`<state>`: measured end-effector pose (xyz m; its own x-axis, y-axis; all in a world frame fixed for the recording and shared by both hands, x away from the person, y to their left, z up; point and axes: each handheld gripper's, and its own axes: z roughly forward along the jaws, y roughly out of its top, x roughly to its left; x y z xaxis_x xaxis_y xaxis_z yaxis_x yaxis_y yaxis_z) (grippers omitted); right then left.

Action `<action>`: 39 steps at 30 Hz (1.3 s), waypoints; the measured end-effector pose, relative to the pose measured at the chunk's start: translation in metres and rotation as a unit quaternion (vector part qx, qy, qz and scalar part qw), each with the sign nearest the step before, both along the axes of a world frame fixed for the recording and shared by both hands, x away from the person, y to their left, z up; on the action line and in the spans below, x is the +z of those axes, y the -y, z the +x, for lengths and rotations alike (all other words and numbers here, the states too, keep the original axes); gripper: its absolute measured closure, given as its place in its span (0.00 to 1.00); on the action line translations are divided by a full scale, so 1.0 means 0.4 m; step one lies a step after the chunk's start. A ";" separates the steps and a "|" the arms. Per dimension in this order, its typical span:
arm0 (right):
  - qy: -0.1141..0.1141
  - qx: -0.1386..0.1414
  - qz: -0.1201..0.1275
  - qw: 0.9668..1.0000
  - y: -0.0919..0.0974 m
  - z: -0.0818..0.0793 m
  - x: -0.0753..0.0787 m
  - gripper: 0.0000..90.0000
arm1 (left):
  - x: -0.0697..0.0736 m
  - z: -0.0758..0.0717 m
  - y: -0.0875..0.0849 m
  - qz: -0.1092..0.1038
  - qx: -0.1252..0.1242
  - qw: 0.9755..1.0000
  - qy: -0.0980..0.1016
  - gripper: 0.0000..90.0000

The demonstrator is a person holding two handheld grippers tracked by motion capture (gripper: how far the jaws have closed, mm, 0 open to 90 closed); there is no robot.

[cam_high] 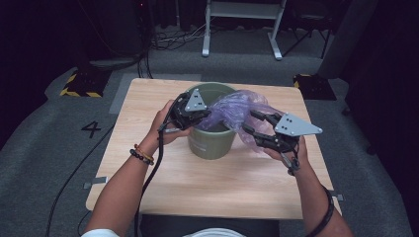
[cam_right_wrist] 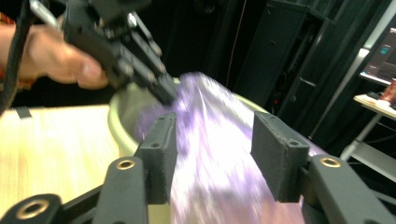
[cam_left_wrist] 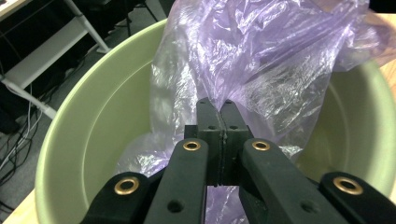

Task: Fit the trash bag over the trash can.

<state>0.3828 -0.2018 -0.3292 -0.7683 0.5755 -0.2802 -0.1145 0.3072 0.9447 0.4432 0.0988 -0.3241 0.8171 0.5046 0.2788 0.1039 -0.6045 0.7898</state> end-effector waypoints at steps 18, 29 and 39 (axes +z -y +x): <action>-0.053 -0.123 -0.080 0.988 0.055 0.035 -0.199 0.86 | -0.022 0.026 -0.055 0.009 0.022 0.999 -0.023 0.96; -0.013 -0.105 -0.036 0.994 0.059 -0.003 -0.118 1.00 | -0.017 0.018 -0.087 -0.019 0.047 0.998 -0.026 0.52; 0.019 -0.082 -0.054 0.995 -0.002 -0.020 -0.037 0.99 | 0.036 -0.079 -0.002 -0.033 -0.026 0.999 0.012 0.28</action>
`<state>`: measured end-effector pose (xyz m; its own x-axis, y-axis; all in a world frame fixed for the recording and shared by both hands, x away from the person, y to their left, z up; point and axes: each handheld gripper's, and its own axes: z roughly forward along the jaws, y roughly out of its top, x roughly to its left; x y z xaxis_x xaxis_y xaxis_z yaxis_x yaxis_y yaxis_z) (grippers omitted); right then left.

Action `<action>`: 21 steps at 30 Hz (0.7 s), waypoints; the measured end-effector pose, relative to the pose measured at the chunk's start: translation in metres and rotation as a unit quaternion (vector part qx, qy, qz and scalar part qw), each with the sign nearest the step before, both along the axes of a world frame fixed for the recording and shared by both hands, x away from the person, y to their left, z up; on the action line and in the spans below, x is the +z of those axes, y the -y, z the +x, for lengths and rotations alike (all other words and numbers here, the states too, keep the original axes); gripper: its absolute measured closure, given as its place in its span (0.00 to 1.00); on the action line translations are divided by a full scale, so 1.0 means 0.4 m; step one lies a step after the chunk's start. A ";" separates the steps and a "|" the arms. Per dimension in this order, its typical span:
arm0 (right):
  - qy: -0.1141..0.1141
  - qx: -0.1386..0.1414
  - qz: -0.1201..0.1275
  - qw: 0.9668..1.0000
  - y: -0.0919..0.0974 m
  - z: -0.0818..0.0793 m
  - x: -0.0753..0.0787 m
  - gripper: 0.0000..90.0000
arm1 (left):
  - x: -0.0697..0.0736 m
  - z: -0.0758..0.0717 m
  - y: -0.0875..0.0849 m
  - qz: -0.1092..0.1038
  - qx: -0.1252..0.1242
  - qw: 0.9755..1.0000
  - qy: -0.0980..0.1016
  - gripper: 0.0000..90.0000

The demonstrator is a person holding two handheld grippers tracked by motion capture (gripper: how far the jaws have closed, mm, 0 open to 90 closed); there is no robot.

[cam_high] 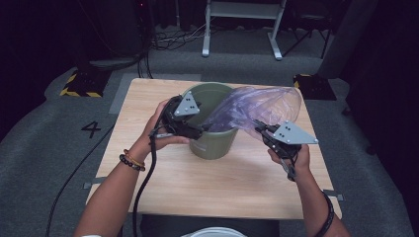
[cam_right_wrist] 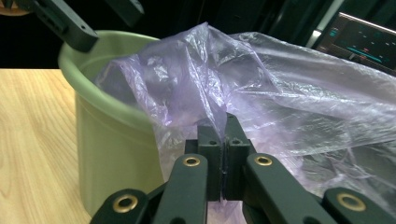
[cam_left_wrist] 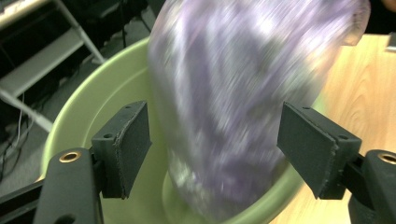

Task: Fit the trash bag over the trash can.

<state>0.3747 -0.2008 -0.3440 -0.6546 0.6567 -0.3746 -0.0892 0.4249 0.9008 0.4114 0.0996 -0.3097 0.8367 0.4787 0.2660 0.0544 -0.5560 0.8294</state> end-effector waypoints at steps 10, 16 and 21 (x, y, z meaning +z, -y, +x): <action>-0.004 0.040 -0.024 0.999 -0.076 -0.007 0.033 0.96 | -0.003 -0.014 0.085 0.036 -0.001 0.999 0.019 0.55; -0.013 0.061 -0.028 0.998 -0.086 -0.023 0.035 0.89 | -0.012 -0.008 0.070 0.045 0.001 0.999 0.025 0.90; -0.018 0.076 -0.010 0.997 -0.079 -0.036 0.033 0.70 | -0.018 -0.007 0.034 0.042 0.009 0.999 0.034 0.98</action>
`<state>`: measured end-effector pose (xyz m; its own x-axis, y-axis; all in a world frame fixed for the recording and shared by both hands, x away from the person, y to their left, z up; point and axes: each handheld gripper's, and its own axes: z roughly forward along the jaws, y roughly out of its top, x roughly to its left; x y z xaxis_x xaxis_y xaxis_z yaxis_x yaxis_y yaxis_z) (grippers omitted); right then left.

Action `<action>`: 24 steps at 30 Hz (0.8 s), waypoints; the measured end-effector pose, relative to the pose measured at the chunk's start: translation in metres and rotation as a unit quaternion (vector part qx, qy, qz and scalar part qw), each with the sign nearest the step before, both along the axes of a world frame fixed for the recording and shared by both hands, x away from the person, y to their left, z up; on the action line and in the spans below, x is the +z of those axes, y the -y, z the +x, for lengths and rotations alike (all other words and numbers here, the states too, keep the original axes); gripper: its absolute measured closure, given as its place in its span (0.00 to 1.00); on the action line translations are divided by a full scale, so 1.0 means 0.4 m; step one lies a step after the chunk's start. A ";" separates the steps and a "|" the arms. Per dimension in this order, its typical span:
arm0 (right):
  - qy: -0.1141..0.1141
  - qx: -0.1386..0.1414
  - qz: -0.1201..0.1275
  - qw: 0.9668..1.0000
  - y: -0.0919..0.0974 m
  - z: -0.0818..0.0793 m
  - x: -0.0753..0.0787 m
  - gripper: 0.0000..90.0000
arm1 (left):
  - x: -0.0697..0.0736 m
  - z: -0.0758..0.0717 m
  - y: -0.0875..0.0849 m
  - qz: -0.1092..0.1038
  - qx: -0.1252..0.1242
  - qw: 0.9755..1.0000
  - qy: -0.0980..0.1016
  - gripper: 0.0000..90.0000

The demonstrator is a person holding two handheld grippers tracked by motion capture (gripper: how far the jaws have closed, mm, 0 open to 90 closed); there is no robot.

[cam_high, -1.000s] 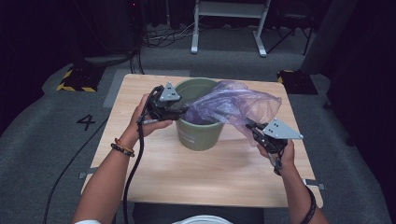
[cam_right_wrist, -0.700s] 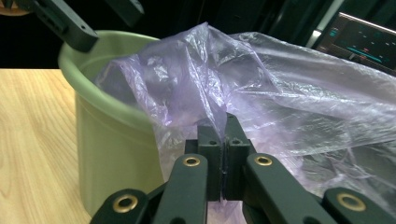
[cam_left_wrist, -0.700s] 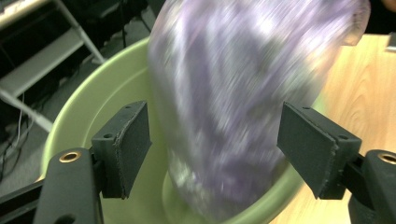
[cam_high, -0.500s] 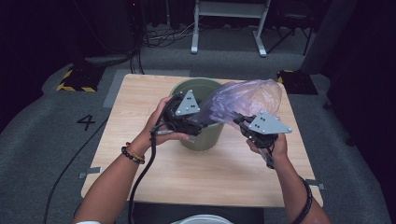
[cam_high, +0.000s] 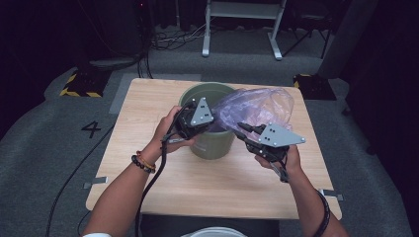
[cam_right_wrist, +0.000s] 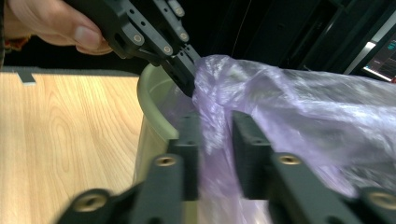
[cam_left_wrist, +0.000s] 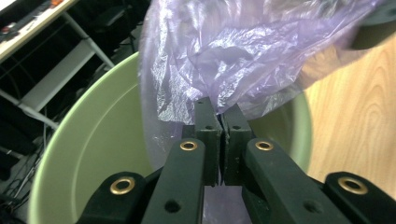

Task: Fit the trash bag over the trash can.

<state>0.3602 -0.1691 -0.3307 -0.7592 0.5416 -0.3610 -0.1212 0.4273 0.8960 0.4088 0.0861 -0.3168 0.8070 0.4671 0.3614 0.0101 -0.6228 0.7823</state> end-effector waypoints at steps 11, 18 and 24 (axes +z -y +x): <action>-0.036 0.010 0.037 0.999 0.050 -0.018 -0.014 0.48 | -0.031 0.002 -0.116 -0.019 0.038 0.999 0.002 0.94; -0.007 -0.023 0.071 0.997 0.101 -0.037 0.023 0.41 | -0.043 0.005 -0.164 -0.050 0.043 0.998 -0.004 0.92; -0.015 -0.060 0.098 0.993 0.129 -0.010 0.040 0.33 | -0.044 -0.002 -0.184 -0.058 0.050 0.997 0.008 0.89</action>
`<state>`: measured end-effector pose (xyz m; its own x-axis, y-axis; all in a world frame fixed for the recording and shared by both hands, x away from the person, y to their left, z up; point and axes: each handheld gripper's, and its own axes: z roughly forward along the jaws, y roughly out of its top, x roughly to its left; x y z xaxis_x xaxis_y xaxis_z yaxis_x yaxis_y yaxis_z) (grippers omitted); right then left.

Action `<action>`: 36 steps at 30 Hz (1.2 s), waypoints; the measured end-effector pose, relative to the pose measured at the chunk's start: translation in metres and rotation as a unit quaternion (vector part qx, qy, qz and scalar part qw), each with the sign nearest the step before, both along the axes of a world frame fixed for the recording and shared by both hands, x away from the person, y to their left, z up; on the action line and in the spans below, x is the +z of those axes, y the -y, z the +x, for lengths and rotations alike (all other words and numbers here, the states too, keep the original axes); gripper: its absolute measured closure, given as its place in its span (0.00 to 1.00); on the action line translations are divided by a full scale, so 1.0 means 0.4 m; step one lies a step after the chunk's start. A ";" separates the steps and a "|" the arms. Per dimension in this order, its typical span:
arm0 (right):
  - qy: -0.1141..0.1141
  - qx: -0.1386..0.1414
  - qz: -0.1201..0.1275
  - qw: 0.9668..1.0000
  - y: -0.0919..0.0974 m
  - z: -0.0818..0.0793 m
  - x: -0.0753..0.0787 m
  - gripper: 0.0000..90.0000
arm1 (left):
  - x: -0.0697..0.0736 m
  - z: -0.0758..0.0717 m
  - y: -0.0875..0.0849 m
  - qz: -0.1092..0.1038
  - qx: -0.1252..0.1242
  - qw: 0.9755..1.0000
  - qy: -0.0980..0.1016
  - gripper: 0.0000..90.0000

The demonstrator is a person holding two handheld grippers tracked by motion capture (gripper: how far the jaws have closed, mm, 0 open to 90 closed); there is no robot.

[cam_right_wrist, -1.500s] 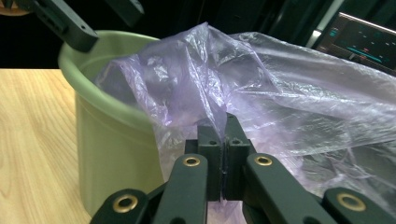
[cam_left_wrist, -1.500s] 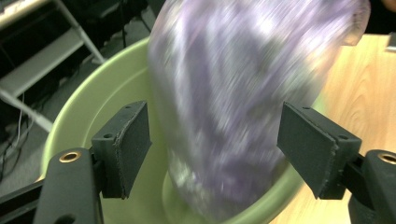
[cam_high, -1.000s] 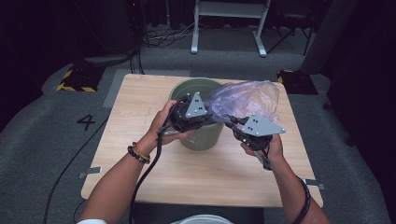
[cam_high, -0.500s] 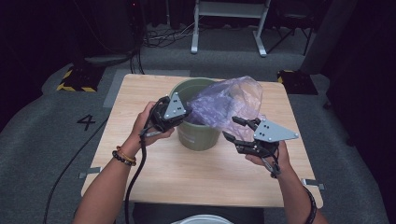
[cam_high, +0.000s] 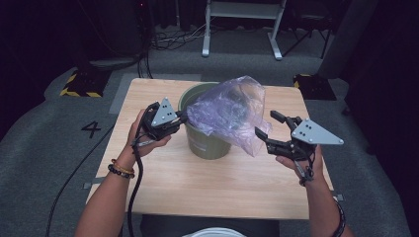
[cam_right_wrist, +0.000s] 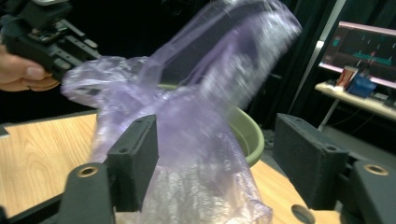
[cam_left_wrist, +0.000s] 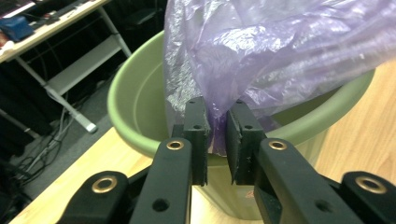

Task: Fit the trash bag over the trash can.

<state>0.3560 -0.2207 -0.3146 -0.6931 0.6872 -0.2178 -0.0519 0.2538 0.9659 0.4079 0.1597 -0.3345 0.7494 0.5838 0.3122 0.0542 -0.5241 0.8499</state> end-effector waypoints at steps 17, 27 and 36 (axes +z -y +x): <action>-0.051 0.072 -0.035 0.995 -0.077 0.069 -0.006 0.91 | 0.006 -0.073 -0.045 -0.064 0.009 0.998 -0.013 0.21; -0.035 0.086 -0.058 0.994 -0.107 0.065 0.007 1.00 | 0.036 -0.159 0.001 -0.104 -0.052 0.993 -0.014 0.18; -0.023 0.091 -0.077 0.993 -0.132 0.053 0.001 0.99 | 0.037 -0.123 0.089 -0.109 -0.003 0.993 -0.040 0.22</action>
